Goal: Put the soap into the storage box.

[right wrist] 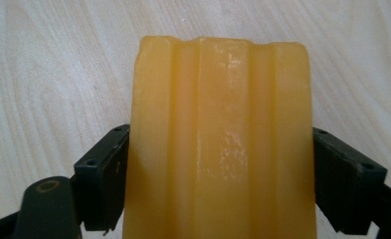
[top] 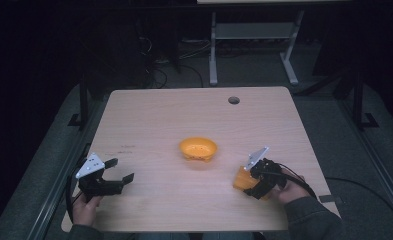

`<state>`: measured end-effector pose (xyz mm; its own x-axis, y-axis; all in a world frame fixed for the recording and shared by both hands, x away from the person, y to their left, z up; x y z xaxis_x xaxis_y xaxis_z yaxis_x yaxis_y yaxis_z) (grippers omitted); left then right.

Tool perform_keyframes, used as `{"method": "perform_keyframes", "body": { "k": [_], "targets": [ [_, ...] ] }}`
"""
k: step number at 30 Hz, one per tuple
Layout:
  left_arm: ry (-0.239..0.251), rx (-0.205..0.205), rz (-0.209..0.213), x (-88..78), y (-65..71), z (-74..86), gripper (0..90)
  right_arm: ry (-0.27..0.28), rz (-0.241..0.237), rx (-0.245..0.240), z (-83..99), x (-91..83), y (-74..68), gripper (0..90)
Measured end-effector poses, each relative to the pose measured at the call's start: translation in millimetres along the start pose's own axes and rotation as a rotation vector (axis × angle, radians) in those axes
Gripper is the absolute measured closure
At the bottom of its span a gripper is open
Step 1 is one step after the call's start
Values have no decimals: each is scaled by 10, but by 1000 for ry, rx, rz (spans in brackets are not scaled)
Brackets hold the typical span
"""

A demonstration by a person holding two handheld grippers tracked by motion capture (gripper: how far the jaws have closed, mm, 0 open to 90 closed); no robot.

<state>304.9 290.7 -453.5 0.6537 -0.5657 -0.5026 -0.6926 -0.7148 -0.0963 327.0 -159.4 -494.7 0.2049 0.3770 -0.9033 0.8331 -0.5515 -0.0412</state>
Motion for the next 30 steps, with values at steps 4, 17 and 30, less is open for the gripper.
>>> {"method": "perform_keyframes", "body": {
  "k": [4, 17, 30],
  "targets": [
    [-1, 9, -2, -7, -11, 3, 141, -14, 0, 2, -3, 26, -1, 188],
    [1, -4, -9, -21, -23, 8, 141, -23, -11, -1, -9, 30, -10, 203],
    [3, -10, -11, -30, -23, 5, 141, 0, -18, -28, -91, -81, -24, 205]
  ]
}}
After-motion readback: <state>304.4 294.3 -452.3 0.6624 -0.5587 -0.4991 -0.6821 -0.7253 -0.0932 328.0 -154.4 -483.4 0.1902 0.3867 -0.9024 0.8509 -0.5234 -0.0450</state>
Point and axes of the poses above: each handheld gripper's, and its own axes: x roughly forward along the jaws, z roughly out of its underside, y roughly to its right, the point moved 5 cm from there along x, roughly forward along the jaws, and after that the axes turned 9 degrees about x, right-handed, at the moved point
